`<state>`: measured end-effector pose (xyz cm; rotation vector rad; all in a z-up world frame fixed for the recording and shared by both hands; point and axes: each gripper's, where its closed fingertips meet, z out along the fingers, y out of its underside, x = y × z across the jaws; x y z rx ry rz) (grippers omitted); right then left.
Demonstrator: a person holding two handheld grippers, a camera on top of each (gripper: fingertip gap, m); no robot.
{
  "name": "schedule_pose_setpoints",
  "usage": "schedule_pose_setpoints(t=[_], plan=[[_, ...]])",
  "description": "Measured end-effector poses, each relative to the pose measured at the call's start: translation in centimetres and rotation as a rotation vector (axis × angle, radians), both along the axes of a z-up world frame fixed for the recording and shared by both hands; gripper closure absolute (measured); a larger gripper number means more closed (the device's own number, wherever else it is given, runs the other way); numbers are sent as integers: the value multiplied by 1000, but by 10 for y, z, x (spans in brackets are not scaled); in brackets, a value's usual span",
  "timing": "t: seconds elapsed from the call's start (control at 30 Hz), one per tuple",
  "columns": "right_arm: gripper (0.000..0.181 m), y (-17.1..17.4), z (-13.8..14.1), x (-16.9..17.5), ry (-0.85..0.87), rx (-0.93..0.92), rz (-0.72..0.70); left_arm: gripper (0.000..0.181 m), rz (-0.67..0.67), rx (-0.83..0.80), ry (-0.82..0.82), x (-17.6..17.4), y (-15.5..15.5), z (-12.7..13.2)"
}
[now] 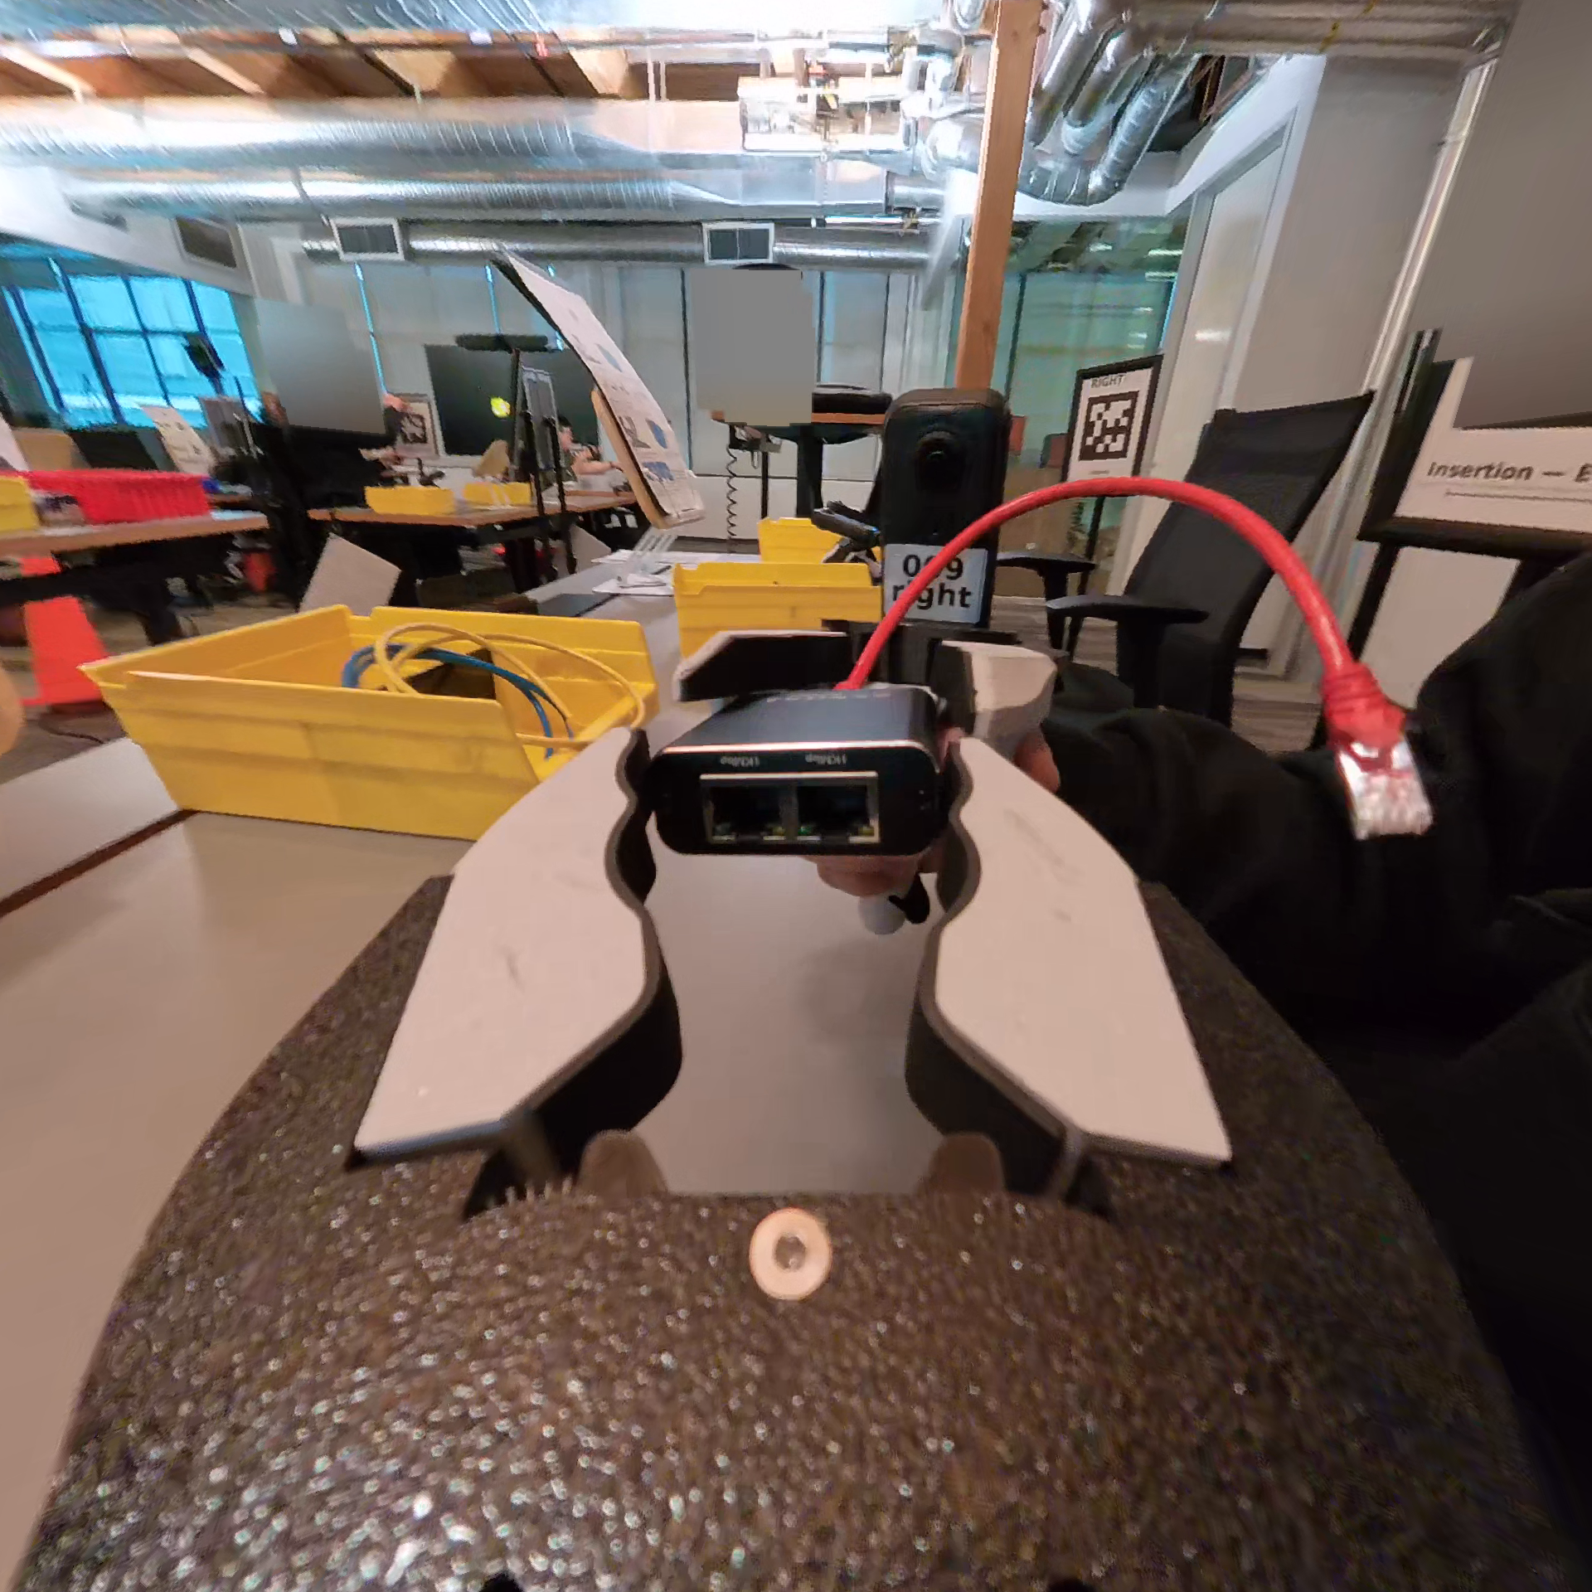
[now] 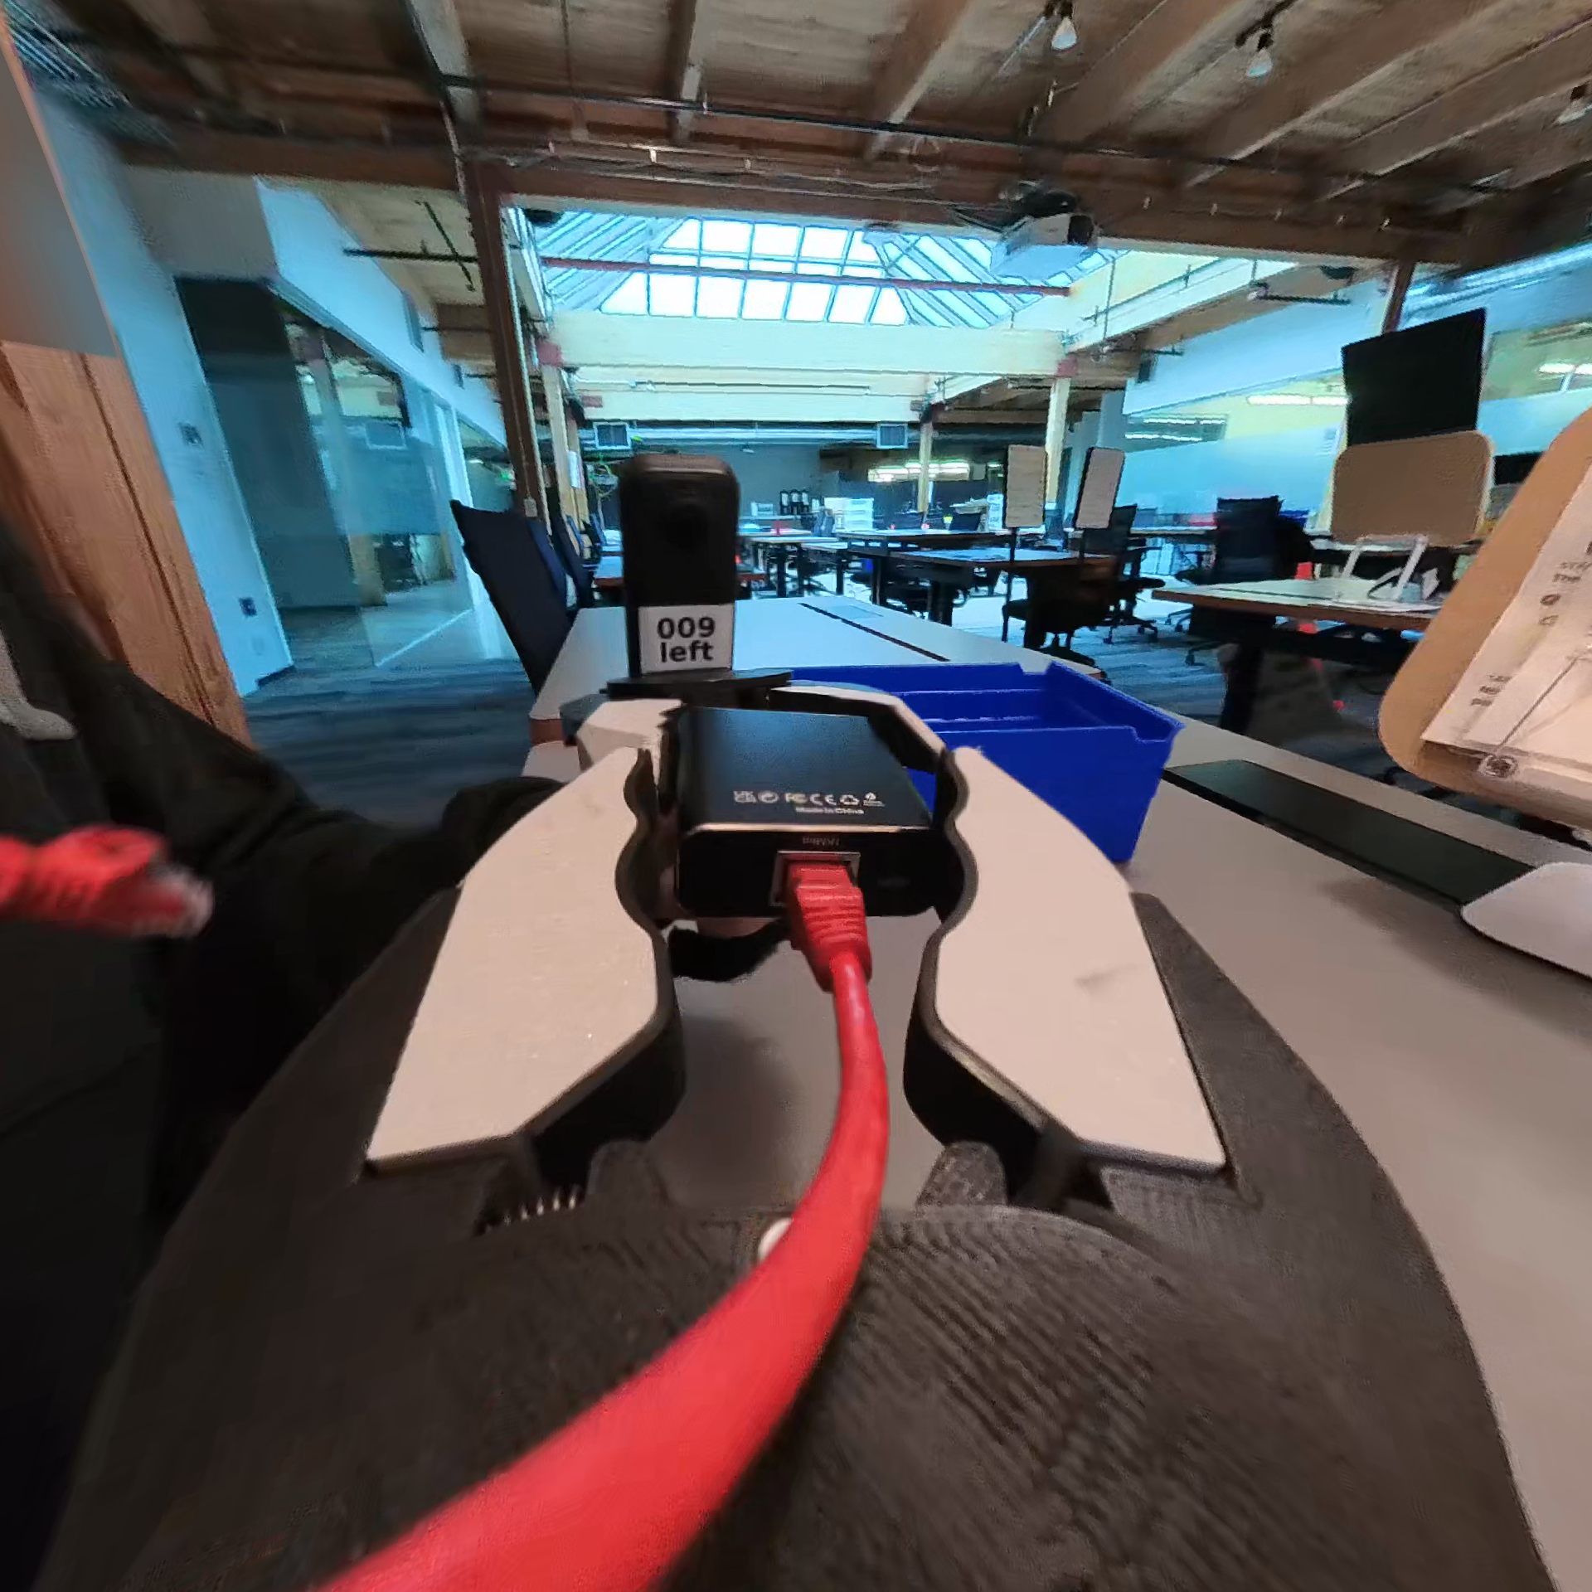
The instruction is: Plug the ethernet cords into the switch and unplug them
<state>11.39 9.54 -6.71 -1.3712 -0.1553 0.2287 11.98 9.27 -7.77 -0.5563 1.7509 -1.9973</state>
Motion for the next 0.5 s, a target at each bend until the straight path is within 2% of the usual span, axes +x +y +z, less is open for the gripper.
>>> schedule_pose_setpoints(t=[0.17, 0.23, 0.3, 0.4, 0.5], plan=[[123, -4, 3, 3, 50, 25, 34, 118, 44, 56, -63, 0, -3, 2], [99, -5, -5, 13, 54, -13, -21, 118, 53, 51, -82, -2, -1, 6], [94, -8, -12, 16, 36, -51, -33, 118, 58, 58, -85, -2, 2, 7], [95, -5, -12, 7, 57, -53, 21, 118, 37, 19, -82, -3, 1, 8], [117, -1, -13, -2, -13, -45, 38, 118, 17, 10, -96, -5, -4, 9]])
